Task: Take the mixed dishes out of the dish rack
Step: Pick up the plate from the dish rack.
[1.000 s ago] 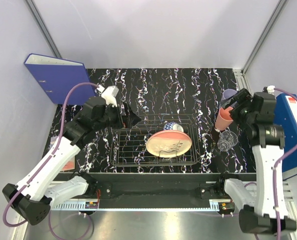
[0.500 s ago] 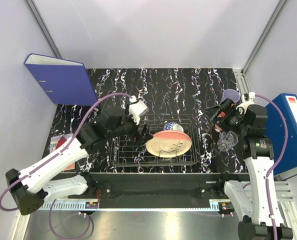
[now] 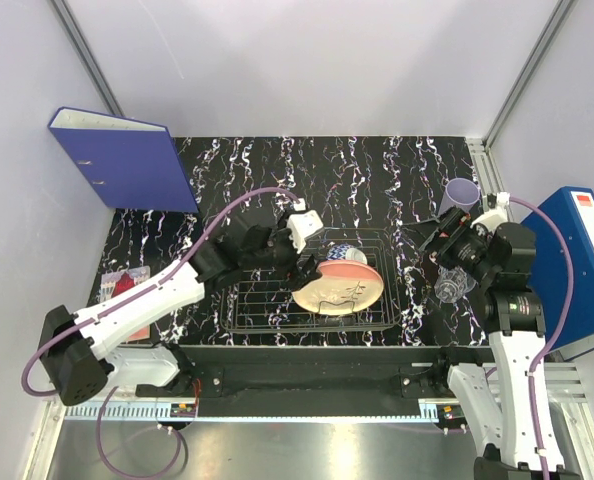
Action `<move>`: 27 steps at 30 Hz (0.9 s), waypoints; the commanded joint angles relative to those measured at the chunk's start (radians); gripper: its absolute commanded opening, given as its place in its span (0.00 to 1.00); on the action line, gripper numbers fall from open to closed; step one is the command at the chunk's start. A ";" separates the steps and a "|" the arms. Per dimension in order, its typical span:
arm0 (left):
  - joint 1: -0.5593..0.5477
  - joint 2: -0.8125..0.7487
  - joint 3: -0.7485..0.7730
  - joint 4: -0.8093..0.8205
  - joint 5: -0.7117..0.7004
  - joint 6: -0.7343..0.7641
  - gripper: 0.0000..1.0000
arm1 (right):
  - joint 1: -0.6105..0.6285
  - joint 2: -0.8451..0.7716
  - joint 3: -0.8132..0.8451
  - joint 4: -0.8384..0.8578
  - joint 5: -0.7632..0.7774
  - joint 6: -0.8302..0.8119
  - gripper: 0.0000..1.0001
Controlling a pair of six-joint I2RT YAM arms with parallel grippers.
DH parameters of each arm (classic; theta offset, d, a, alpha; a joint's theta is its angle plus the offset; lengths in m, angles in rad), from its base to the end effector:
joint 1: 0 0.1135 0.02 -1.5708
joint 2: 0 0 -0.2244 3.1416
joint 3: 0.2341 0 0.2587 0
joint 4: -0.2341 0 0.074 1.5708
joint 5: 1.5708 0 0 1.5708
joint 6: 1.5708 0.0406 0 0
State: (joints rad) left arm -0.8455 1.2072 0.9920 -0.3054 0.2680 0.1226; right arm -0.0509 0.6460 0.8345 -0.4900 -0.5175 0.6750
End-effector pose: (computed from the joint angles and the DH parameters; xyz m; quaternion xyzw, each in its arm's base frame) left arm 0.1890 -0.2294 0.2718 0.4583 0.7278 -0.2838 0.4238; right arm 0.1819 0.0108 0.3222 0.1346 0.7816 0.3721 0.4822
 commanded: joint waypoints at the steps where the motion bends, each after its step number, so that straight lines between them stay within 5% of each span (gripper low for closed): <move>1: -0.026 0.029 -0.003 0.103 0.053 0.025 0.86 | 0.008 0.004 -0.024 0.057 -0.042 0.006 0.89; 9: -0.044 0.057 -0.016 0.131 0.074 0.017 0.80 | 0.008 0.000 -0.032 0.062 -0.047 0.000 0.89; 27: -0.046 0.141 -0.021 0.106 0.160 0.023 0.22 | 0.008 0.010 -0.054 0.073 -0.047 0.006 0.88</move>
State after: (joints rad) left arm -0.8848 1.3510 0.9707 -0.2333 0.3847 0.1329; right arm -0.0502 0.6556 0.7872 -0.4595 -0.5423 0.6800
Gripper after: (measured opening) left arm 0.298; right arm 0.887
